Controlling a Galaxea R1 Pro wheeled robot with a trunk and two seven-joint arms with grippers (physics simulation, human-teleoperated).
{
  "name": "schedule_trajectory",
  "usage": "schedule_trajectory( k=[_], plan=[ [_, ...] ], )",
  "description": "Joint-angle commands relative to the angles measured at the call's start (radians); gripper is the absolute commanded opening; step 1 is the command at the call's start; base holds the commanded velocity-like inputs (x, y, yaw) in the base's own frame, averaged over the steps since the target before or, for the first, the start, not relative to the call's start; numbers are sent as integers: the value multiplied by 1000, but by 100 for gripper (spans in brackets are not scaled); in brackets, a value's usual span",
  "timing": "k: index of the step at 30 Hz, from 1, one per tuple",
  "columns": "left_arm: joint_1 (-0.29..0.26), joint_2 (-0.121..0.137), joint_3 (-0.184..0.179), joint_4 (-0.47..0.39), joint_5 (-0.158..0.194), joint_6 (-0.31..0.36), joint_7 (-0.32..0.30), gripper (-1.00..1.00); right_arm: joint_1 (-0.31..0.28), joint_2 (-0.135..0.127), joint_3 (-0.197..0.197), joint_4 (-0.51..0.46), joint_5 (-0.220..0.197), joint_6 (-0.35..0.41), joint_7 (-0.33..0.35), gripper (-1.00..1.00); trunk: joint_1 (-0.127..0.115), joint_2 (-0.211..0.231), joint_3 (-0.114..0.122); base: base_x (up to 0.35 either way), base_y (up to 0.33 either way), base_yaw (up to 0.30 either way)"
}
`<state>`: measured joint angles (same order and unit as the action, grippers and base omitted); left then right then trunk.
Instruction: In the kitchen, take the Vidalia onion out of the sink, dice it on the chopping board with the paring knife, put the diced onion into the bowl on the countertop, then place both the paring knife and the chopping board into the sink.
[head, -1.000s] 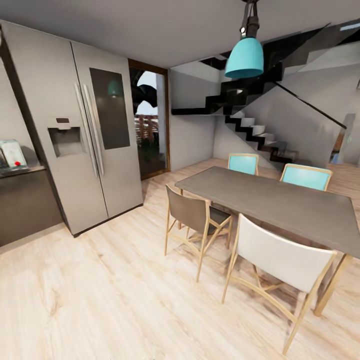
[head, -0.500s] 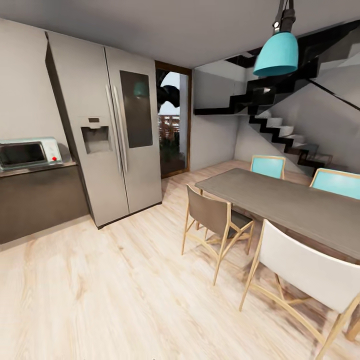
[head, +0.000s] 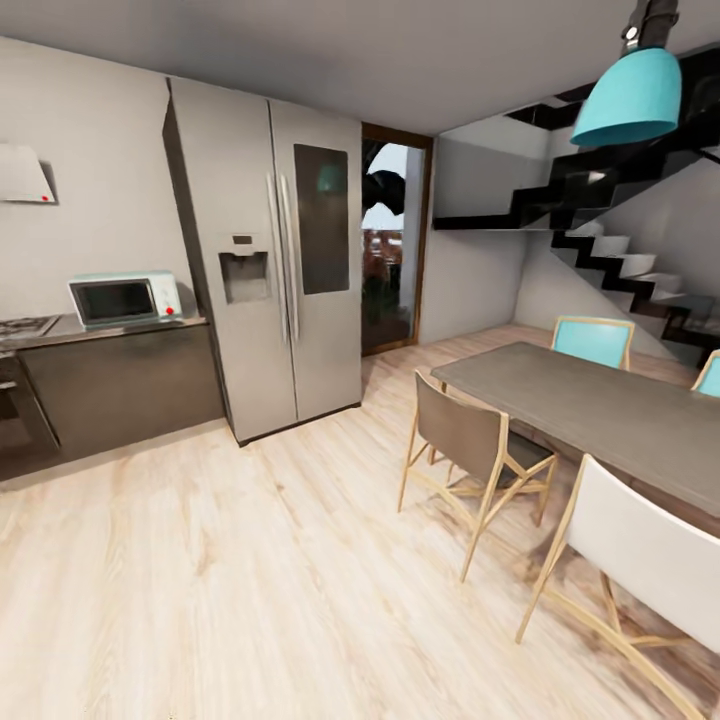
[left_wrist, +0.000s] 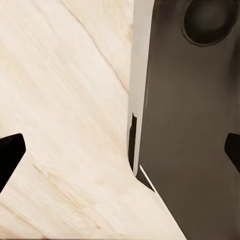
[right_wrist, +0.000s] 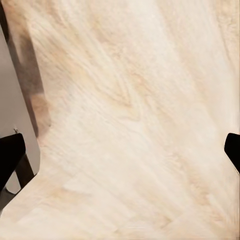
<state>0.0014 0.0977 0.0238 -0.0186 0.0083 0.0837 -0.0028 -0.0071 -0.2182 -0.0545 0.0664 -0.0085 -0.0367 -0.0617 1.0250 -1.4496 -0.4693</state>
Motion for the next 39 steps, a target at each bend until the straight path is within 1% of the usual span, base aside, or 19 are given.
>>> schedule_trajectory(
  k=[1, 3, 4, 5, 7, 8, 9, 11, 16, 23, 39],
  plan=[
    [0, 0, 2, -2, 1, 5, 0, 100, -1, 0, -6, 2, -1, -4, -1, 100, 0, 0, -1, 0, 0, 278],
    [0, 0, 2, -2, 1, 5, 0, 100, -1, 1, -6, 2, -1, -4, 1, 100, 0, 0, -1, 0, 0, 278],
    [0, -1, 2, -2, 1, 5, -1, 100, -1, 7, -7, 1, -1, -5, 15, 100, 0, 0, -1, 0, 0, 278],
    [0, -3, 2, -3, 1, 4, -2, 100, -1, 16, -6, 1, 0, -4, 58, 100, 0, 0, -1, 0, 0, 278],
    [0, -4, 3, -3, 1, 3, -3, 100, -1, 19, -6, 1, 1, -3, 85, 100, 0, 0, -1, 0, 0, 278],
    [0, -5, 3, -3, 1, -1, -4, 100, -1, 20, -5, 1, 2, -3, 109, 100, 0, 0, -1, 0, 0, 278],
    [0, -6, 4, -3, 1, -26, -7, 100, -1, 22, -3, 1, 4, -2, 138, 100, 0, 0, -1, 0, 0, 278],
    [0, -6, 4, -3, 1, -46, -8, 100, -1, 23, -1, 1, 5, -2, 149, 100, 0, 0, -1, 0, 0, 278],
    [0, -6, 4, -3, 1, -62, -9, 100, -1, 23, 5, 1, 6, -3, 158, 100, 0, 0, -1, 0, 0, 278],
    [0, -7, 4, -3, 1, -66, -9, 100, -1, 24, 22, 1, 7, -5, 160, 100, 0, 0, -1, 0, 0, 279],
    [0, -4, 4, -3, 1, -67, -8, 100, -1, 25, 25, 1, 7, -5, 160, 100, 0, 0, -1, 0, 0, 285]
  ],
)
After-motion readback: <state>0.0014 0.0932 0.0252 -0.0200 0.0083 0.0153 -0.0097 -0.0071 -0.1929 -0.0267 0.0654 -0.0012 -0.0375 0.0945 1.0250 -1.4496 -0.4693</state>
